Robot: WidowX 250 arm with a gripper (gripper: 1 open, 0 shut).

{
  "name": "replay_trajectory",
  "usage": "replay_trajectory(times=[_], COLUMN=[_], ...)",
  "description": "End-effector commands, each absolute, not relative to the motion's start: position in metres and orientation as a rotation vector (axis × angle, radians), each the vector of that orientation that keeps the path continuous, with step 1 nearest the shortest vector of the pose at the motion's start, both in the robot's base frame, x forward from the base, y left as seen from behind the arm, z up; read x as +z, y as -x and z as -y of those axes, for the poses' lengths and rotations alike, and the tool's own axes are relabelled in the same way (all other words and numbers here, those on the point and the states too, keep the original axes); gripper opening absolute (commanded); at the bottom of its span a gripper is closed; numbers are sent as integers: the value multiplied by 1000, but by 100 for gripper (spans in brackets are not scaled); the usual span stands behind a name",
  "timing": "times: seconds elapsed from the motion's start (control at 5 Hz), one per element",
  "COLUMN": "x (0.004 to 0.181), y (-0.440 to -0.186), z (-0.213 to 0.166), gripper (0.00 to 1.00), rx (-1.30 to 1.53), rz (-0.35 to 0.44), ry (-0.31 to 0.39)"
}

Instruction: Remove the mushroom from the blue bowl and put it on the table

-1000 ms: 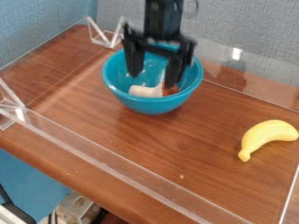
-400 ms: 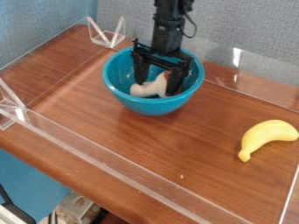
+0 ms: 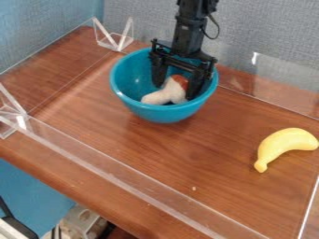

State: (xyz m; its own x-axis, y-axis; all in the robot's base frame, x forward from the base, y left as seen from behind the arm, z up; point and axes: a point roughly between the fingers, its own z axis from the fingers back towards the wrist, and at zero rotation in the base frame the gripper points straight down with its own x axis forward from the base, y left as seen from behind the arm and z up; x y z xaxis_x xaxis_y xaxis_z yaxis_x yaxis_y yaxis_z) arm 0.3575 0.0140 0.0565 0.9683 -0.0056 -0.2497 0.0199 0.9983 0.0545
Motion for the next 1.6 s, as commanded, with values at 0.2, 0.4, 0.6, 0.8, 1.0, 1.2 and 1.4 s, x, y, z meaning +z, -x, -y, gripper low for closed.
replay_trajectory(times=[0.2, 0.4, 0.6, 0.8, 1.0, 1.2, 1.4], x=[74, 73, 67, 62, 63, 64, 67], y=[-362, -357, -364, -373, -370, -365, -361], z=[-49, -58, -67, -74, -72, -69, -66], gripper=[100, 0, 0, 0, 0, 0, 0], rx=[63, 98, 33, -28, -13, 1, 16], rz=[-233, -244, -251, -253, -255, -257, -258], ry=[-75, -71, -79, -87, -80, -70, -59])
